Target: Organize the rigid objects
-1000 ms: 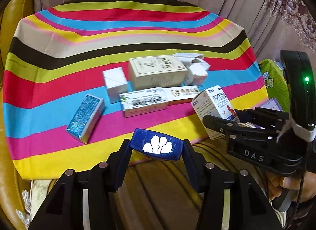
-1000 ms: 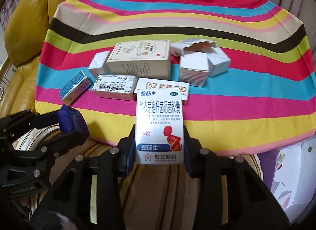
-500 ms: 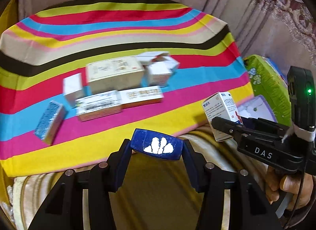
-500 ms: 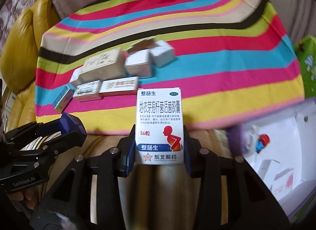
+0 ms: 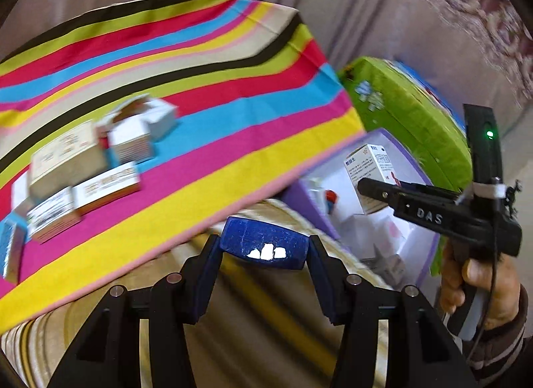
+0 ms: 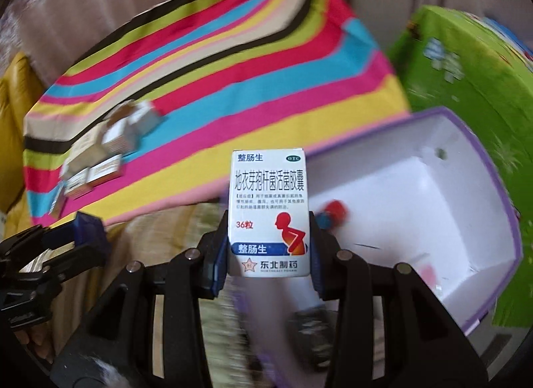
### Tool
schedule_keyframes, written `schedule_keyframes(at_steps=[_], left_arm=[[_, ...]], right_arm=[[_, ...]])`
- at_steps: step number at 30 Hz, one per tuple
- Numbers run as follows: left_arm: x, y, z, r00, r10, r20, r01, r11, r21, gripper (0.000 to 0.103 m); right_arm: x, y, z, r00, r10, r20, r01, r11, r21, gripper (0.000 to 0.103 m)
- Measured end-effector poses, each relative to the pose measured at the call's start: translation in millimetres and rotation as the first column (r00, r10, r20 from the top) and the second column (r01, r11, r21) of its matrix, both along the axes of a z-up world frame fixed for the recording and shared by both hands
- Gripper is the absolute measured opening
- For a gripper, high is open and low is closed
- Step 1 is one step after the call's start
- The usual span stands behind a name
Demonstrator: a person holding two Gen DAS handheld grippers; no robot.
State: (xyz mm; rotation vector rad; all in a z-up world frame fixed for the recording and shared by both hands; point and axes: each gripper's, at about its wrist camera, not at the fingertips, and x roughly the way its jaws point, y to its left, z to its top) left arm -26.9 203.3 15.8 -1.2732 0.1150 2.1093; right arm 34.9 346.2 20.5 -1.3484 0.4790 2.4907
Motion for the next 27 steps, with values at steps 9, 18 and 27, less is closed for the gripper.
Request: schedule_keyframes(at_steps=[9,18,27], left_arm=[[21.2,70.9,-5.3,0.987,-0.163,0.000,0.163,0.986,-0.026,0.052],[28.4,109.8,-17.2,0.970,-0.240,0.034,0.242,0.969,-0.048,0.052],[34.9,124.7,-22.9,0.951,-0.306,0.049,0.309,0.949,-0.064,0.066]], right_arm=[[28.8,58.3,-10.0,0.989,-0.145,0.033,0.143,0.988,0.055,0.044],[37.6,83.4,-18.1,0.976,-0.209,0.059,0.203,0.974,0.098,0.044],[43.3,91.4,-22.4,0.969,-0.237,0.066,0.232,0.970,0.076,0.065]])
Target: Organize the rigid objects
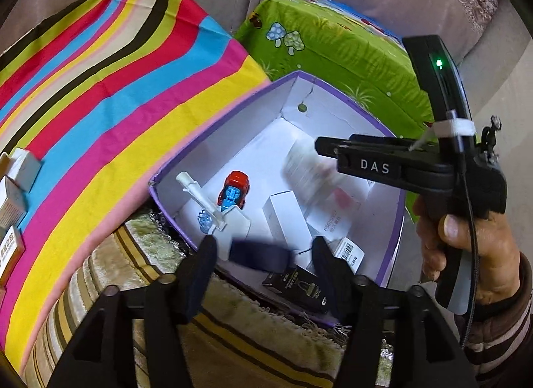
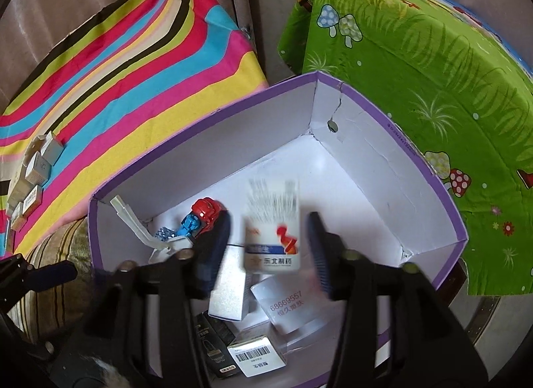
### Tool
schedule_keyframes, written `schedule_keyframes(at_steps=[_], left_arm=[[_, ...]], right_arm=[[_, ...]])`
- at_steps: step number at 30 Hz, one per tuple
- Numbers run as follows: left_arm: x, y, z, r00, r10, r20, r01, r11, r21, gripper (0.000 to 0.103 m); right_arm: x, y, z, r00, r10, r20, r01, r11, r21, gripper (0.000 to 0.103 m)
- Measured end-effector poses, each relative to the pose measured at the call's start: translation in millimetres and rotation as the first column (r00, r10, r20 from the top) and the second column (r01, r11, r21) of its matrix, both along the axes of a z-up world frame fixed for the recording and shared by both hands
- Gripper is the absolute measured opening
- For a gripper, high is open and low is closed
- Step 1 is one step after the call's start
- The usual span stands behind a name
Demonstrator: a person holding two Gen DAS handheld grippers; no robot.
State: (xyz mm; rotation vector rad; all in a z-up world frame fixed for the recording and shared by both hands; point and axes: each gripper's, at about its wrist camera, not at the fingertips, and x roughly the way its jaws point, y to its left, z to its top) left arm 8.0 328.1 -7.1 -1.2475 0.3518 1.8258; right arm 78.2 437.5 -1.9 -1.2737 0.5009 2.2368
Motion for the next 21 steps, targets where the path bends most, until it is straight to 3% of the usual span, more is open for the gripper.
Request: schedule_keyframes(at_steps=[2,15,21], left_arm=[[-0.1,0.3,-0.8,1.000,-0.002,0.001,0.002,1.000,0.001,0.069],[-11.9,-27.6,10.5,0.994,0.104,0.032,-0.107,0.989,0.104,0.070],[-8.1,-44.0,30.4,0.988,0.135,-0.076,-0.125,0.984,0.125,0.070]], right_arm=[[0.9,-1.6,1.7,1.000,-0.004,-0.006,0.004,1.000,0.002,0.074],[-3.6,-16.9,25.2,0.999,0.028,-0.024,-0.026,0.997,0.066,0.077],[-9.2,-32.2,48.9,0.998,0.033,-0.055,-0.025,0.990,0.137,0.087]])
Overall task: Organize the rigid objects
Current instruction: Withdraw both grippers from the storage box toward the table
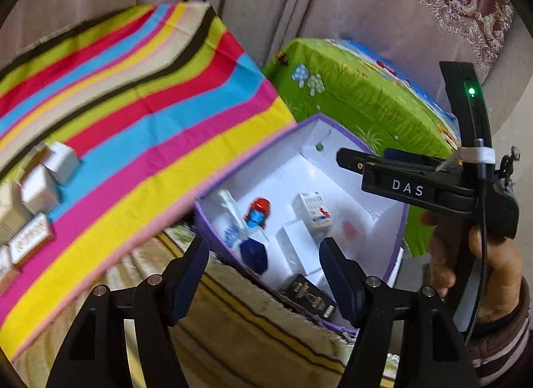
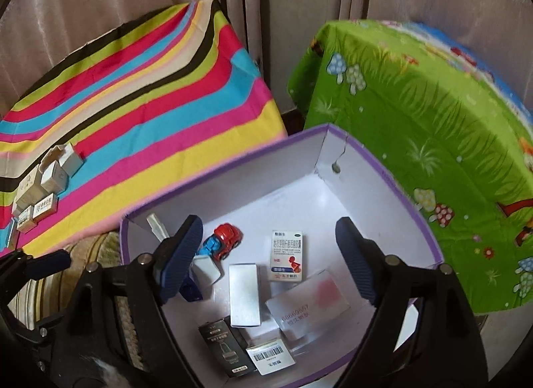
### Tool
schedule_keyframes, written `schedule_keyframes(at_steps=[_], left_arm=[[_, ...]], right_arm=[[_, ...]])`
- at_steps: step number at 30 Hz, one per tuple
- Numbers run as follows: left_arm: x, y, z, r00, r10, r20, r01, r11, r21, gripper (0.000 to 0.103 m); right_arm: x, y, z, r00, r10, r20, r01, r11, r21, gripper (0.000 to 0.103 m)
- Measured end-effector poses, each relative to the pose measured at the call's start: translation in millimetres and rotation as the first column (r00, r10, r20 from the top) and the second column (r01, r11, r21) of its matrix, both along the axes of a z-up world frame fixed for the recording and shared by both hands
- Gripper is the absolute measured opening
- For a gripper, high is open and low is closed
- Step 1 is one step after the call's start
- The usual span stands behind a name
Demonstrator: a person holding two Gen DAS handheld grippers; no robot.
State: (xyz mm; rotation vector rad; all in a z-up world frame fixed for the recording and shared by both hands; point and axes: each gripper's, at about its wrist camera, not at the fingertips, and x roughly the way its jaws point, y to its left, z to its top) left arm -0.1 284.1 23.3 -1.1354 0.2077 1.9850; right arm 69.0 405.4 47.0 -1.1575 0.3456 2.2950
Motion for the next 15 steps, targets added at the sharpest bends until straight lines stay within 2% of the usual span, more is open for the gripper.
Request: schedule_keyframes(at_steps=[4,8,11,13,15], left_arm=[[3.7,-8.9,19.4,0.990,0.035,-0.133,-0.039,0.999,-0.025,0.070],[2.8,-22.4,33.5,0.969,0.069,-0.239,-0.080,0.996,-0.039,0.070],[-0.8,-37.0,39.8,0.950,0.082,-0.301,-0.093,0.995,-0.021,0.070],[-1.9,-50.1,44.3,0.933,0.094,-0.347,-0.094,0.995,0.017,0.070],[-7.5,-64.2,47.8,0.918,0.093,-0.386,-0.098,0.995,0.008,0.070]], right_arm=[[-5.1,-10.4,10.7,1.000,-0.010,-0.004,0.010,1.000,0.020,0.087],[-11.1,-24.5,21.3,1.000,-0.012,0.002,0.012,0.996,0.088,0.088],[-16.7,-37.9,31.7,0.999,0.025,-0.031,-0.020,0.991,0.129,0.089],[-20.6,-48.3,37.6,0.997,0.051,-0.050,-0.042,0.986,0.162,0.090],[-26.2,-58.8,43.4,0.995,0.082,-0.062,-0.068,0.978,0.199,0.091]])
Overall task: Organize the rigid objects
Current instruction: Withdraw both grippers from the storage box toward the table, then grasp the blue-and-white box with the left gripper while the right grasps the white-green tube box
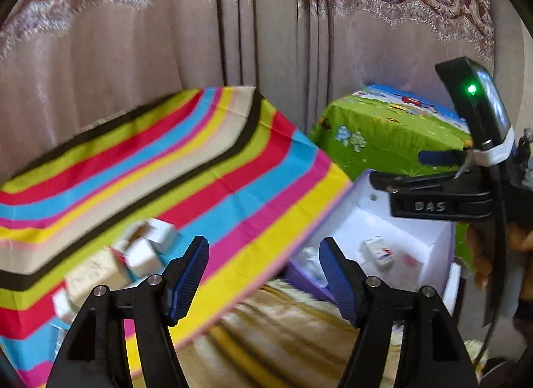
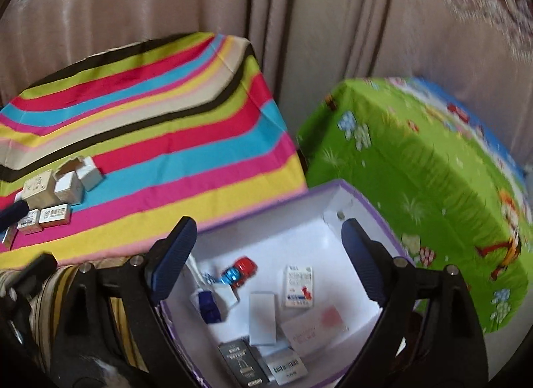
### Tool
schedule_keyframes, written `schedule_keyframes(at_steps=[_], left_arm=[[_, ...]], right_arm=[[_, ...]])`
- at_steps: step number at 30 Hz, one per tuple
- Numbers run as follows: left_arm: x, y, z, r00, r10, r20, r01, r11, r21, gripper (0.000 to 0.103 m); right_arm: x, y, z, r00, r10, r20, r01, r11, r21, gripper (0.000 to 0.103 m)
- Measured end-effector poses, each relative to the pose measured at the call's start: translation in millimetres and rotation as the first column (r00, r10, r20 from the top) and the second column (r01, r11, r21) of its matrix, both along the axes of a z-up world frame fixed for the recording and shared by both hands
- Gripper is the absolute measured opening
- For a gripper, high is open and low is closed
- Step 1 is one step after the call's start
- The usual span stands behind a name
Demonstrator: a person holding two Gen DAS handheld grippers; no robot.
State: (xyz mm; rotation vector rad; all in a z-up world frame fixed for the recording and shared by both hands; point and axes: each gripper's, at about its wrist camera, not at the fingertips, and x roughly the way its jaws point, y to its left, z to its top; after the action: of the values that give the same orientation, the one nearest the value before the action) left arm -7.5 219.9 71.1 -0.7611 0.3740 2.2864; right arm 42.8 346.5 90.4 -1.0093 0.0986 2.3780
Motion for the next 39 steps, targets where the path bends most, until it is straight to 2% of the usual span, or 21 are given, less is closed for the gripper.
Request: schedule_keyframes(at_steps=[4,9,18,23,28,39], left_arm=[[-18.9,-29.8,-2.1,0.999,0.037,0.040,-0.035,0.999,-0.039,0.078],[-43.0,-78.2,-9.8,0.985,0.139,0.100,-0.137,0.990,-0.022,0.078],[-73.9,-153.2,-24.2,0.937,0.291,0.195,-0.300,0.954,0.020,0.078],[-90.3,-197.9,-34.4,0.886,0.392,0.249,-0.414,0.910,0.040,0.076],[-100.6,-225.0,-48.6,0.833,0.473,0.285,-0.493,0.870,-0.005,0.069],[-114.5,-255.7,-75.7,0.742,0.560,0.369,-0.580,0.812,-0.067,0.069]], right_arm=[[-15.2,-20.2,5.5,0.998,0.063,-0.008,-0.063,0.998,0.006,0.091],[-31.2,-36.4,-0.7,0.989,0.143,-0.023,-0.145,0.983,-0.115,0.091],[-67.1,-90.6,-15.4,0.969,0.247,0.006,-0.243,0.958,-0.151,0.091],[-89.8,-120.6,-24.3,0.950,0.312,0.021,-0.305,0.938,-0.164,0.091],[-114.5,-148.1,-43.3,0.929,0.365,0.062,-0.347,0.917,-0.198,0.091],[-158.4,-187.6,-77.0,0.888,0.440,0.130,-0.400,0.881,-0.252,0.091]])
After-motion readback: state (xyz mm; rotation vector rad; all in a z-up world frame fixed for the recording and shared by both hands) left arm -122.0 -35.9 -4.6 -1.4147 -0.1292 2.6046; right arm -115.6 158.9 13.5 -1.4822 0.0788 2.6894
